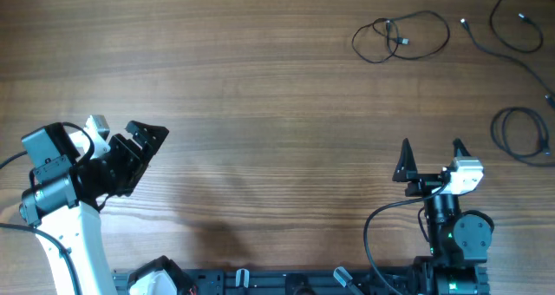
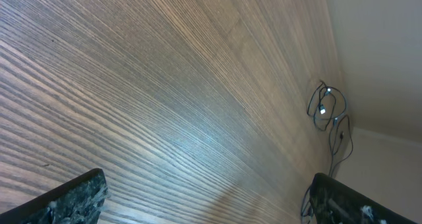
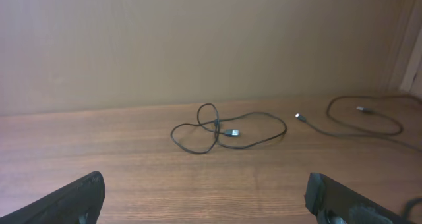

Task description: Untangle cables

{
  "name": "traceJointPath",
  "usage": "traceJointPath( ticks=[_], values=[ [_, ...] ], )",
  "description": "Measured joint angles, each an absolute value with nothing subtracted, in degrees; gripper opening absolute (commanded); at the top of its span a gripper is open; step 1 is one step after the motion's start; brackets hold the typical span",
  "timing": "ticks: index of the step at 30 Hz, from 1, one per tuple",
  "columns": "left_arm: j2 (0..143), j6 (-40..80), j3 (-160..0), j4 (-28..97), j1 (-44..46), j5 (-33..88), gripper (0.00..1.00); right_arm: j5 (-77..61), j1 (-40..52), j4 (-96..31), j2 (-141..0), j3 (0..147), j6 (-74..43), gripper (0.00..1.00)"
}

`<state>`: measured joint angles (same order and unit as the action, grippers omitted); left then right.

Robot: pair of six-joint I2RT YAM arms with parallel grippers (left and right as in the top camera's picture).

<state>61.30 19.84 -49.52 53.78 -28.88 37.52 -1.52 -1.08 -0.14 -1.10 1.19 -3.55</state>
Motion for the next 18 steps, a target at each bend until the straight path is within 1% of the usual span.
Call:
traceJointPath(
  ticks=[7,18],
  values=[
    [61.30,19.86,-49.52,53.76,-28.91,37.52,1.00,-1.50,-1.08,-0.14,-1.10,1.19,-0.01,1.00],
    [61.30,19.84,-49.52,53.76,-28.88,37.52,1.00,-1.52,-1.08,-0.12,-1.10,1.19,0.36,1.00]
  ],
)
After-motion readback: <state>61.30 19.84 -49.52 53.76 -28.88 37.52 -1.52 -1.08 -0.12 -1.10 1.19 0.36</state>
